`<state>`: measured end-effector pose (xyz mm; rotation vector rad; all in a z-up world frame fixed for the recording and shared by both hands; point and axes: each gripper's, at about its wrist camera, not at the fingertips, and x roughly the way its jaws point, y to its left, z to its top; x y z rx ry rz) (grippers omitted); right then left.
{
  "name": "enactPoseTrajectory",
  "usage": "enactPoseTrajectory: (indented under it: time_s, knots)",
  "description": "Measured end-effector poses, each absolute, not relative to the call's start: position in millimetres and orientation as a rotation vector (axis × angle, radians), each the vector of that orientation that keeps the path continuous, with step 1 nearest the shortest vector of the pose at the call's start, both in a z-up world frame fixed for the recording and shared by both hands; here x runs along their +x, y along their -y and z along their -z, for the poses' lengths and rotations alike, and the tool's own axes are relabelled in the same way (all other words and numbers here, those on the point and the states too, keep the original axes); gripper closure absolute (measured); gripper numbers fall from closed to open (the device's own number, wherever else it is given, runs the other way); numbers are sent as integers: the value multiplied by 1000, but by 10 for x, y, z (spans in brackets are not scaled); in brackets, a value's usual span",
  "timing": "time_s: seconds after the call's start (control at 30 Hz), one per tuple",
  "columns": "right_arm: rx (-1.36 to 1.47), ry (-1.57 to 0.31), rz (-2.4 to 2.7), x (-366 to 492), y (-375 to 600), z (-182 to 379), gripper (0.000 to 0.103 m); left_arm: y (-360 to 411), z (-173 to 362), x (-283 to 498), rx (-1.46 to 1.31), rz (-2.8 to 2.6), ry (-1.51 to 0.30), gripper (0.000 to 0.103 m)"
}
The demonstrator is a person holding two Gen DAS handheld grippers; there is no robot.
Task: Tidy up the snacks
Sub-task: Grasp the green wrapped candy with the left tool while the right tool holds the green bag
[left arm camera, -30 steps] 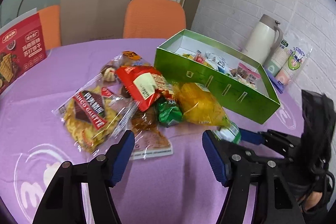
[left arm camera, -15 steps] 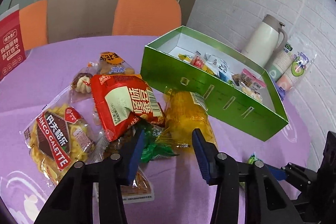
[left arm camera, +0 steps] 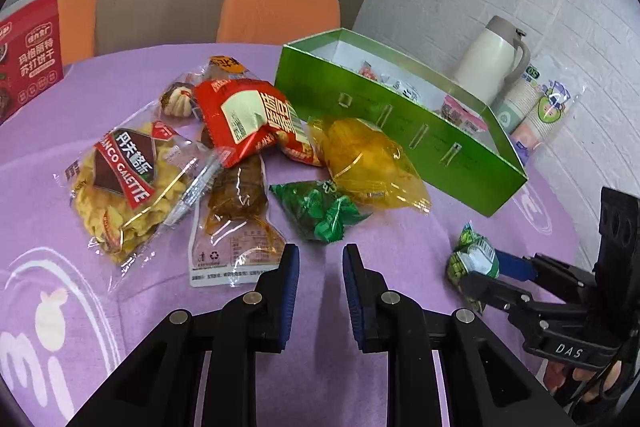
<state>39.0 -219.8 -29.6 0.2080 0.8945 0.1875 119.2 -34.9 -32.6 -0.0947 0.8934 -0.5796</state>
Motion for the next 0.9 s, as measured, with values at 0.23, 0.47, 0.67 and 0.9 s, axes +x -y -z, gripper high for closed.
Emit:
enactPoseTrajectory:
  time_s: [0.23, 0.47, 0.67, 0.9]
  knots:
    - [192, -898, -175, 339, 2209, 299, 44, 563, 227, 1408, -33, 572, -869, 58]
    - [178, -899, -172, 297, 2205, 303, 40, 561, 399, 1475, -75, 582, -927, 57]
    - [180, -899, -176, 281, 2179, 302, 39, 326, 456, 1356, -80, 527, -934, 62]
    - [175, -901, -181, 285, 2136, 304, 39, 216, 337, 1303, -130, 524, -890, 61]
